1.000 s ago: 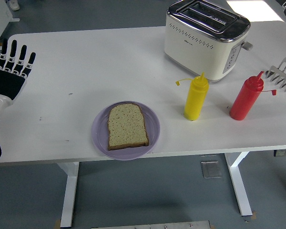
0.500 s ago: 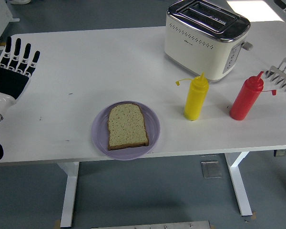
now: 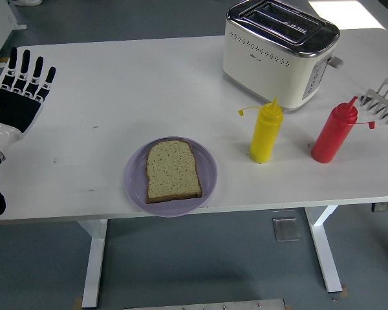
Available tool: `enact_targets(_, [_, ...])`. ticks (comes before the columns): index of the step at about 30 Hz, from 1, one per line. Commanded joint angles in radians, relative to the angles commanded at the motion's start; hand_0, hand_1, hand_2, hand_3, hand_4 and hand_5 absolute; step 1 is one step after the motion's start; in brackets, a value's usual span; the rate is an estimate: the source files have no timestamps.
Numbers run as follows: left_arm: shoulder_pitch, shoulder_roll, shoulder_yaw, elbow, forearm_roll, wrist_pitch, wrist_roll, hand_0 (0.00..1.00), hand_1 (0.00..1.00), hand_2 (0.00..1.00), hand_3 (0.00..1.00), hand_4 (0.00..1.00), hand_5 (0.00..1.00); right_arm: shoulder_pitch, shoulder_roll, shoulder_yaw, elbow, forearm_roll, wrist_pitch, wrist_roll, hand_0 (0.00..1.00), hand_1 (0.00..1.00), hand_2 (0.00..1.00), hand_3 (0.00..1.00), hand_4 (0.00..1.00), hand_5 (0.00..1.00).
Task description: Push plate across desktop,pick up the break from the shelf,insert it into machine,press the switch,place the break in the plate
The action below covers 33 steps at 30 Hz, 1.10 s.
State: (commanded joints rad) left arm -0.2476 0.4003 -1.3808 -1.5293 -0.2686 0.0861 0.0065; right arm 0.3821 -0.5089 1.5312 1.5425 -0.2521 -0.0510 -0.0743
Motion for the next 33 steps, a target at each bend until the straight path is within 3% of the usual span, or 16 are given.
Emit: enact_targets(33, [-0.008,-0.003,-0.005,0.000,-0.001,0.001,0.000,0.827,0.755,0.705,0.711,0.779,0.998,-0.005,0.007,0.012,-0.012,-0.007,-0.008,-0.005,0.786,0.737,0.710,0.702,0.693,0.351])
